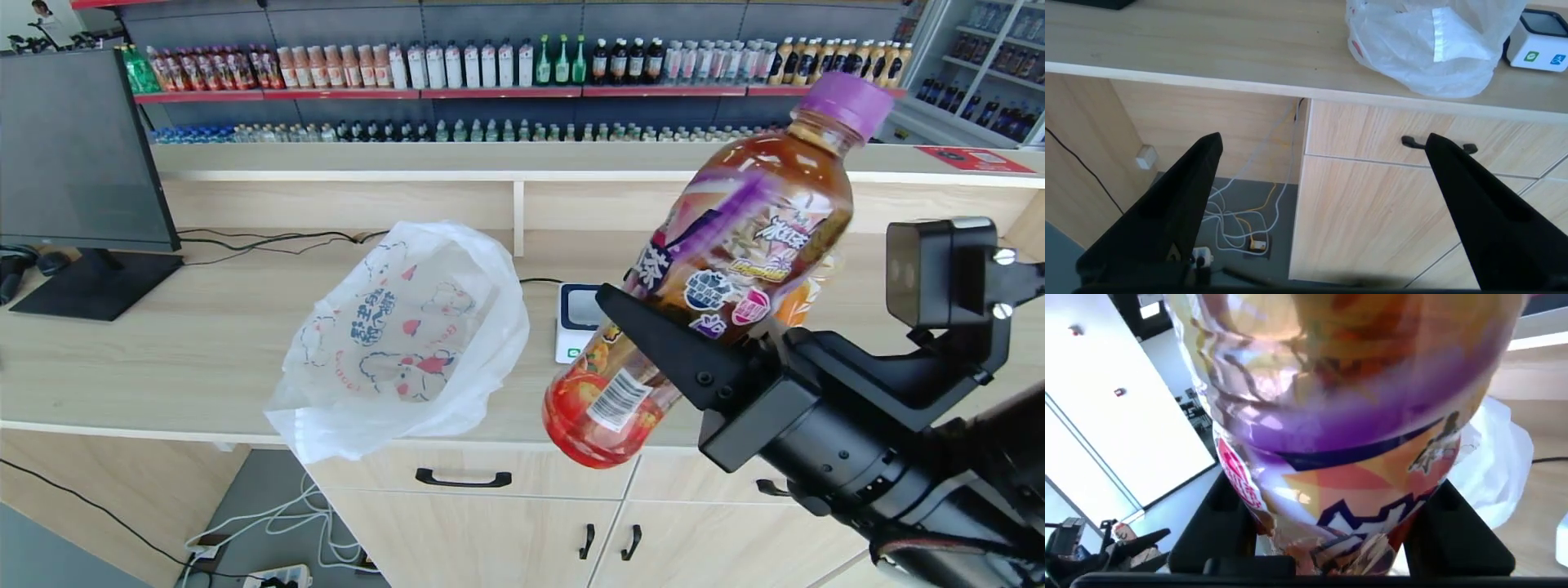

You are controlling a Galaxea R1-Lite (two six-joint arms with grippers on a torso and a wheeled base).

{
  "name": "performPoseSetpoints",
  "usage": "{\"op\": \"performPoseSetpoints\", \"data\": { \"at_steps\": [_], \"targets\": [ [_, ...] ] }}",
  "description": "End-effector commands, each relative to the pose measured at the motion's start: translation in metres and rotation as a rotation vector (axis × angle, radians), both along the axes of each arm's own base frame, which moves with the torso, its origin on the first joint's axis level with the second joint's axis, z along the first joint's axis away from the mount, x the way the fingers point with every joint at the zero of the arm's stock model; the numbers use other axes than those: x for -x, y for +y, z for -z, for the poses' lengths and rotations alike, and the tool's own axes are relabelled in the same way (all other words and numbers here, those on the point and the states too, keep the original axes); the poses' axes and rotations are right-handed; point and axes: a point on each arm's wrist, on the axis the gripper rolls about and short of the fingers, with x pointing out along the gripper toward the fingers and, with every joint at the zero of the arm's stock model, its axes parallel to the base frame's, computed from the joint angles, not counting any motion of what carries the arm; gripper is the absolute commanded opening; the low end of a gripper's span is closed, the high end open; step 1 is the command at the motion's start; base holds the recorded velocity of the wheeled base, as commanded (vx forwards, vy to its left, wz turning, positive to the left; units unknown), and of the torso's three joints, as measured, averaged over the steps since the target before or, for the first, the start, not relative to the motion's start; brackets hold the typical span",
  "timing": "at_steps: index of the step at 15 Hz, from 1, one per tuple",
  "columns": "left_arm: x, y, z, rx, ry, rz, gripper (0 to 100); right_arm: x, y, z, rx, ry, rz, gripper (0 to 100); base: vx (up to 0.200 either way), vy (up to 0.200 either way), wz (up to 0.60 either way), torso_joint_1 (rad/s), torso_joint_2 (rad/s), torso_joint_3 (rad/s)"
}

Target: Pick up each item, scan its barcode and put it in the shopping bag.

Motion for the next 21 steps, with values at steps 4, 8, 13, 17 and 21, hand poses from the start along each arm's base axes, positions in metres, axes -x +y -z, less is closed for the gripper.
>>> {"op": "performPoseSetpoints", "data": {
  "at_steps": [4, 8, 13, 17, 21],
  "targets": [
    [0.000, 0.000, 0.000, 0.001, 0.000, 0.000, 100, 0.015, -0.008, -0.008, -0.059, 0.027, -0.054, 0, 0.000, 0.000, 0.00, 0.000, 0.00, 0.000],
    [0.000, 0.000, 0.000, 0.001, 0.000, 0.000, 100, 0.011, -0.002, -0.026, -0.142, 0.015, -0.084, 0, 0.000, 0.000, 0.00, 0.000, 0.00, 0.000],
    [0.000, 0.000, 0.000, 0.001, 0.000, 0.000, 100, 0.020, 0.004, -0.028, -0.159, 0.027, -0.138, 0, 0.000, 0.000, 0.00, 0.000, 0.00, 0.000],
    [0.000, 0.000, 0.000, 0.000, 0.003, 0.000, 100, 0.022, 0.007, -0.031, -0.173, 0.030, -0.159, 0, 0.000, 0.000, 0.00, 0.000, 0.00, 0.000],
    [0.000, 0.000, 0.000, 0.000, 0.000, 0.000, 100, 0.024, 0.009, -0.037, -0.199, 0.026, -0.178, 0, 0.000, 0.000, 0.00, 0.000, 0.00, 0.000]
  ]
}}
